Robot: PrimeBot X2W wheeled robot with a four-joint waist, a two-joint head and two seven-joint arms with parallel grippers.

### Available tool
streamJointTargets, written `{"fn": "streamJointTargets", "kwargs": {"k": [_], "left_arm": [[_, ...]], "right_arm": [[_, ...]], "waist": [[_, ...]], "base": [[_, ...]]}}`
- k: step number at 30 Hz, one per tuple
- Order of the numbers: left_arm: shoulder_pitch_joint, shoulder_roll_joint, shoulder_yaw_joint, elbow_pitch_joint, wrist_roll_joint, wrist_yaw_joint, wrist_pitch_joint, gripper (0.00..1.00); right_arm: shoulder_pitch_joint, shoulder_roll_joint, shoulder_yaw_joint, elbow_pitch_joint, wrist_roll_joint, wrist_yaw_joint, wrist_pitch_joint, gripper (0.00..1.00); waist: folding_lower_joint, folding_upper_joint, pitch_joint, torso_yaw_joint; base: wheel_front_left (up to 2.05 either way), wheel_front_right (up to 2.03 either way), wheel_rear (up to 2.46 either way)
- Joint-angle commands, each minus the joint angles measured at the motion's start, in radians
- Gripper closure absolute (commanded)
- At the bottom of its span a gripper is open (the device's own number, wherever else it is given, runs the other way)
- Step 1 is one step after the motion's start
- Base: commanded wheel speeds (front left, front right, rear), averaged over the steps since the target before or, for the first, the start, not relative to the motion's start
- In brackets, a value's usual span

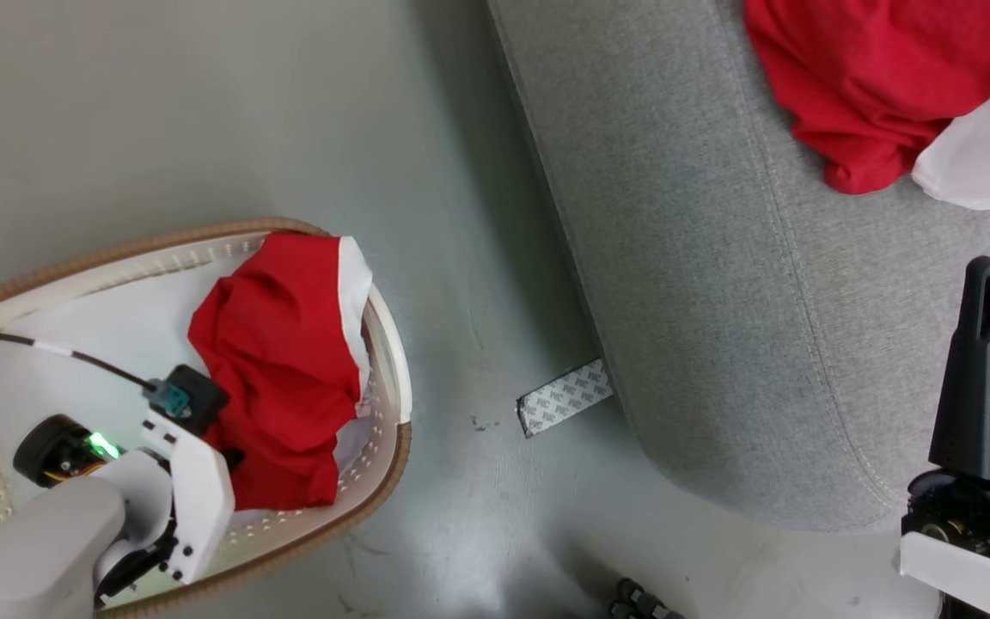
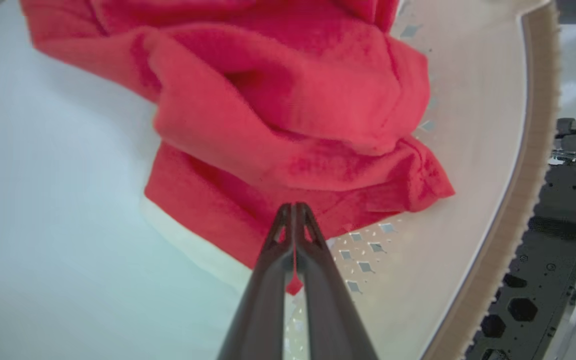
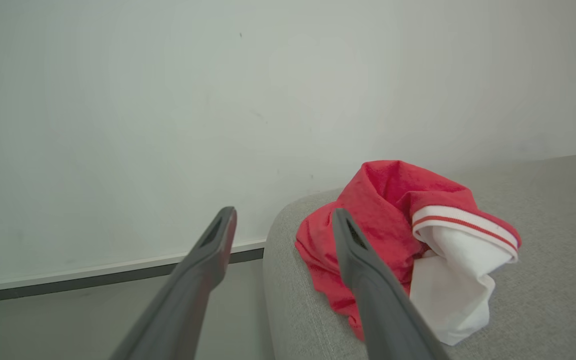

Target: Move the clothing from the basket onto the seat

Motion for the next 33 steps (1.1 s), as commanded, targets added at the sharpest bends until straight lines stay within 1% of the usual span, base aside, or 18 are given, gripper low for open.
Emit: {"fn": "streamJointTargets", "kwargs": {"k": [1,5,7,14,20,21,22,23,28,33], "left_arm": [[-0.007,0.009,0.003,0.005,-0.009,0.001,-0.018,1.00],[0.006,0.015,0.018,0.006,-0.034,0.001,-0.065,1.00],[0.013,0.005,0.021,-0.004,-0.050,0.001,-0.088,1.00],[0.010,-0.055,0.006,-0.026,-0.097,0.001,-0.165,1.00],[0.016,-0.116,0.009,-0.019,-0.141,0.001,-0.284,1.00],[0.017,-0.125,0.011,-0.017,-0.146,0.001,-0.302,0.68],[0.017,-0.137,0.011,-0.016,-0.152,0.001,-0.324,0.18],[0.019,-0.144,0.016,-0.015,-0.163,0.001,-0.344,0.00],[0.009,-0.183,0.044,-0.012,-0.198,0.001,-0.422,0.00],[0.021,-0.212,0.113,-0.018,-0.201,0.009,-0.463,0.00]], "right_arm": [[-0.014,0.000,0.003,0.005,-0.005,-0.002,-0.003,0.00],[-0.038,0.000,0.014,0.024,-0.012,-0.002,-0.003,0.00],[-0.048,0.000,0.008,0.036,-0.019,-0.002,-0.003,0.00],[-0.066,-0.001,-0.029,0.087,-0.066,-0.002,-0.003,0.00],[-0.071,-0.001,-0.048,0.153,-0.110,-0.002,-0.002,0.00],[-0.071,-0.001,-0.048,0.167,-0.114,-0.002,-0.002,0.00],[-0.070,-0.001,-0.049,0.180,-0.124,-0.002,-0.002,0.00],[-0.069,-0.001,-0.046,0.193,-0.130,-0.002,-0.002,0.00],[-0.069,-0.001,-0.024,0.264,-0.165,-0.002,-0.002,0.00],[-0.085,-0.001,0.008,0.352,-0.199,-0.002,-0.002,0.00]], "waist": [[0.0000,0.0000,-0.013,-0.003],[0.0000,0.0000,-0.044,-0.008],[0.0000,0.0000,-0.068,0.001],[0.0000,0.0000,-0.174,0.082],[0.0000,0.0000,-0.292,0.161],[0.0000,0.0000,-0.311,0.173],[0.0000,0.0000,-0.332,0.188],[0.0000,0.0000,-0.351,0.200],[0.0000,0.0000,-0.443,0.261],[0.0000,0.0000,-0.530,0.319]], "base": [[0.00,0.00,0.00],[0.00,0.00,0.00],[0.00,0.00,0.00],[0.00,0.00,0.00],[0.00,0.00,0.00],[0.00,0.00,0.00],[0.00,0.00,0.00],[0.00,0.00,0.00],[0.00,0.00,0.00],[0.00,0.00,0.00]]}}
